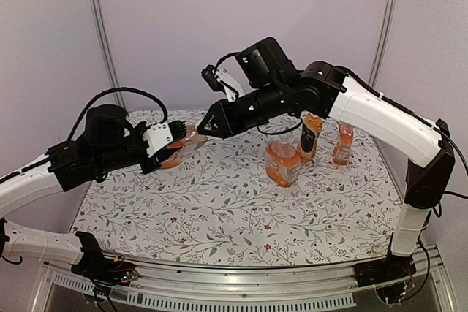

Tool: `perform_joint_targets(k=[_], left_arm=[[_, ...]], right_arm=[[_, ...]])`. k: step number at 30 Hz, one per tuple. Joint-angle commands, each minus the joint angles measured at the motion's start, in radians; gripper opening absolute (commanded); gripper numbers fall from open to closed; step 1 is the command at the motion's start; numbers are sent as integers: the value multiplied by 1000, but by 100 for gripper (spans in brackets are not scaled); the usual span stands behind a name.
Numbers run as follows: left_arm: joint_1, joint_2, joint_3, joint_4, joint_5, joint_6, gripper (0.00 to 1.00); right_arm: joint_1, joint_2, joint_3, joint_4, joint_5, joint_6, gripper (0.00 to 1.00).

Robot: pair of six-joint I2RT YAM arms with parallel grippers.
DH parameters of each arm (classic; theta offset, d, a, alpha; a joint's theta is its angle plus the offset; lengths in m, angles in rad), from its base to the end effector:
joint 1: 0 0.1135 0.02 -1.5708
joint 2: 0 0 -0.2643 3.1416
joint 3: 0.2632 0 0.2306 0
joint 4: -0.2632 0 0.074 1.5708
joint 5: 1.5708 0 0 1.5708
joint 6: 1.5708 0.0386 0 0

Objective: Unscrew the bottle caps

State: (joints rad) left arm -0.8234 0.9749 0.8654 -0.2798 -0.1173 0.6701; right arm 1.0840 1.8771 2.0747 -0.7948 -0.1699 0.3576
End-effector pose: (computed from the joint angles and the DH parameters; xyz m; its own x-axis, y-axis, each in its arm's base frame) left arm 0.1416 -0.1462 0.3249 0.2045 0.6868 -0.6975 0.6735 0.4184 0.6094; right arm 0.1808 0.3556 0.4050 -0.5742 -0.3474 -0.7413 -0.7852 0.4901 0.3785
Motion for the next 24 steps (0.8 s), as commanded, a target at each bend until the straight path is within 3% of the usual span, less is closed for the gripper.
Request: perform_joint_targets(k=[1,8,13,24], left_arm=[[8,-39,-7,-5,102,-107,31],[88,-102,1,-130,414,-255,29],[172,-167,-33,-163,632,-367,29],[221,-298,-165,-119,758,-440,29]], right_arm=[[25,9,-37,-7,-133,-203,0],[58,-75,-162,-32,-276,-719,0],[74,-72,-141,-113,-286,-1014,0],[79,17,-38,-165,-248,-1122,0]])
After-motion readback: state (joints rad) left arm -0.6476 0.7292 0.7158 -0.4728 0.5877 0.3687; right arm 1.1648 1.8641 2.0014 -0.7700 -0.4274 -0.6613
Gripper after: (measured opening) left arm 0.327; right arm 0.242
